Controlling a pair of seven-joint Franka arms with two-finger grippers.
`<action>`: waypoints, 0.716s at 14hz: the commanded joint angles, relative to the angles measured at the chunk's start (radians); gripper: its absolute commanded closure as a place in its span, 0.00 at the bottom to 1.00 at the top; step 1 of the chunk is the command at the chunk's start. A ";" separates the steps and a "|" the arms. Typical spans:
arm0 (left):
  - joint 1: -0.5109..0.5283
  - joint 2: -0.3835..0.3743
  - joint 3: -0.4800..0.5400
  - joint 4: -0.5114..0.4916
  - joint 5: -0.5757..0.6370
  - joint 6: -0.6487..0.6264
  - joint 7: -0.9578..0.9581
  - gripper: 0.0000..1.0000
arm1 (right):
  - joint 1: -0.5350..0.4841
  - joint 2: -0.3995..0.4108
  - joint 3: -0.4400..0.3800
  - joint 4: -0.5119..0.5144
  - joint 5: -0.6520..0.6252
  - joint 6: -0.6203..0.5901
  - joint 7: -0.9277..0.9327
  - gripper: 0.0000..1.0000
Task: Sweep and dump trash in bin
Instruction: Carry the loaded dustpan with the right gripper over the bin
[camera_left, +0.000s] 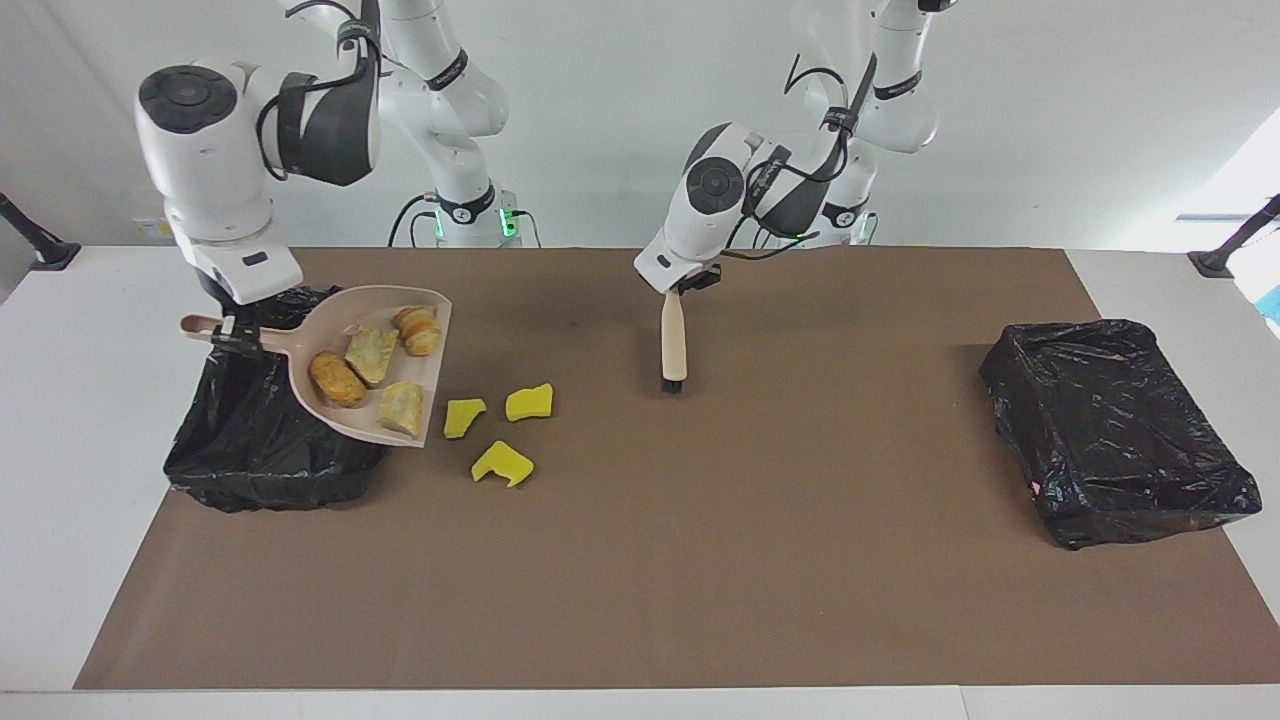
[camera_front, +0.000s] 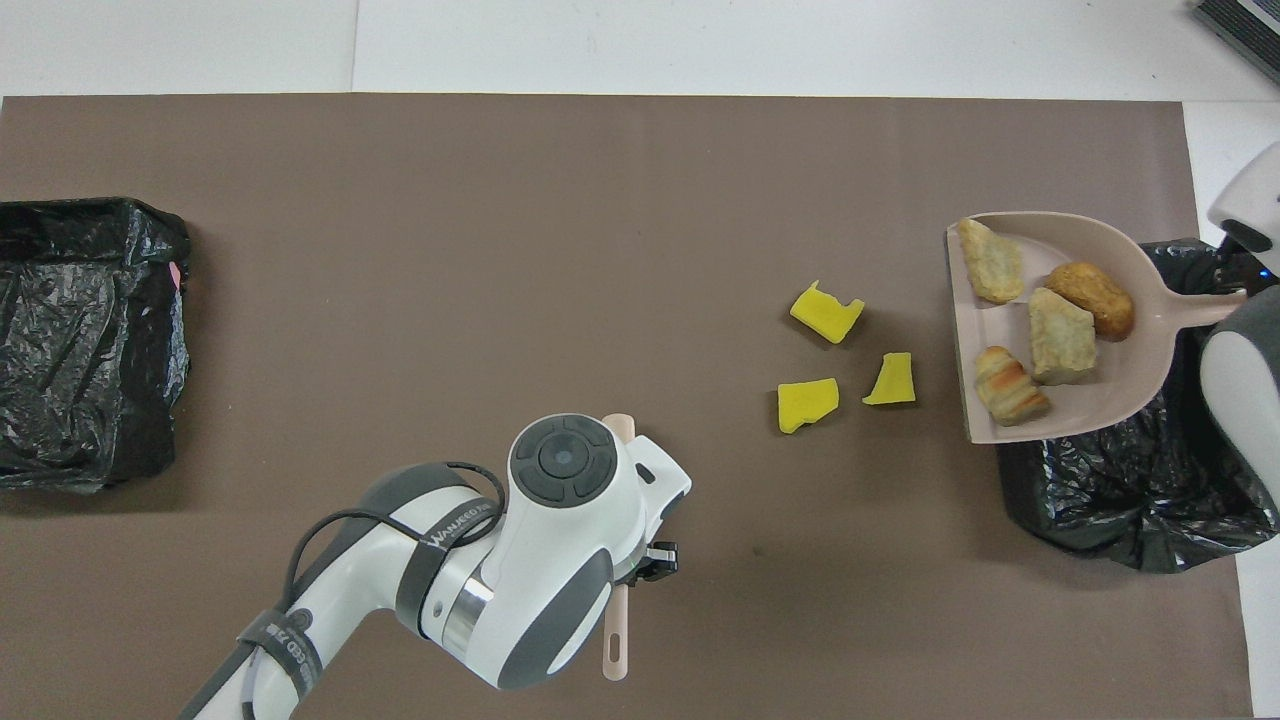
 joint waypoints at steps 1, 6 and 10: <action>-0.046 -0.071 0.023 -0.084 -0.017 0.043 -0.029 1.00 | -0.083 -0.020 0.012 -0.022 -0.019 0.070 -0.106 1.00; -0.082 -0.075 0.022 -0.144 -0.017 0.138 -0.028 1.00 | -0.169 -0.120 0.010 -0.209 -0.278 0.285 -0.026 1.00; -0.105 -0.079 0.022 -0.158 -0.017 0.149 -0.032 1.00 | -0.129 -0.149 0.013 -0.234 -0.476 0.195 0.065 1.00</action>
